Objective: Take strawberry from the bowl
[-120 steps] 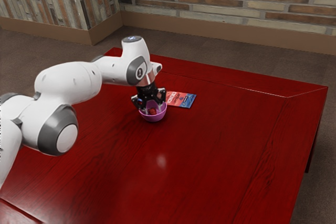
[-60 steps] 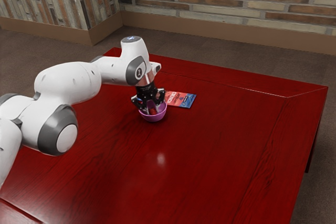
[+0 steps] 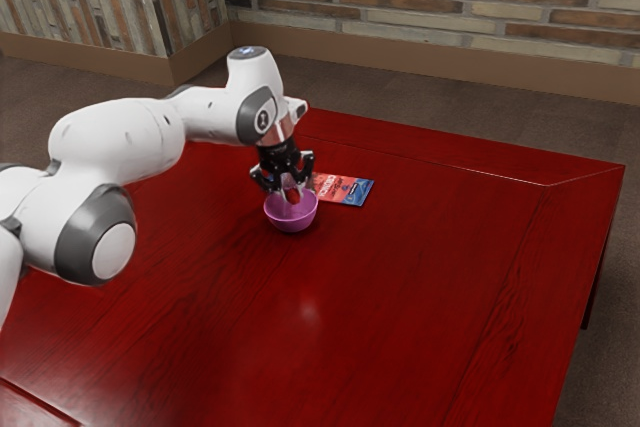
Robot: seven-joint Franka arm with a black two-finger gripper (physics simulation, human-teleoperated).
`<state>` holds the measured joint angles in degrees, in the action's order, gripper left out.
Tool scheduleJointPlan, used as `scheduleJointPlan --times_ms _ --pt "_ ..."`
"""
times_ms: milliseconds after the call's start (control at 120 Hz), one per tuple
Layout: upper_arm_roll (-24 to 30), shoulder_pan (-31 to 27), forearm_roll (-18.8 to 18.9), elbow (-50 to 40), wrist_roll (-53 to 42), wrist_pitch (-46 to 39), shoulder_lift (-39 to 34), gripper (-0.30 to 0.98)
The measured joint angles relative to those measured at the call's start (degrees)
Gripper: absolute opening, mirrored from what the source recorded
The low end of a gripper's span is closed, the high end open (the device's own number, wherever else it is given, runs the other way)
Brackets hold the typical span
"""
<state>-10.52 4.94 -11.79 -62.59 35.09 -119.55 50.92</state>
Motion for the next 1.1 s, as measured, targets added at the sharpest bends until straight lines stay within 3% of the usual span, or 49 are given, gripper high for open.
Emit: scheduleJointPlan --times_ms 142,333,533,825,1100 --pt "-0.3 3.0 0.8 -3.2 0.3 0.2 -5.0 0.05" --pt "-0.3 8.9 1.8 -3.6 0.5 0.7 -6.3 0.05" --pt "0.0 15.0 2.1 -3.2 0.7 0.7 -3.8 0.04" --pt "2.9 15.6 2.0 -1.2 1.0 -3.6 0.6 0.03" --pt "3.0 15.6 1.0 -1.5 0.6 -9.2 2.2 0.39"
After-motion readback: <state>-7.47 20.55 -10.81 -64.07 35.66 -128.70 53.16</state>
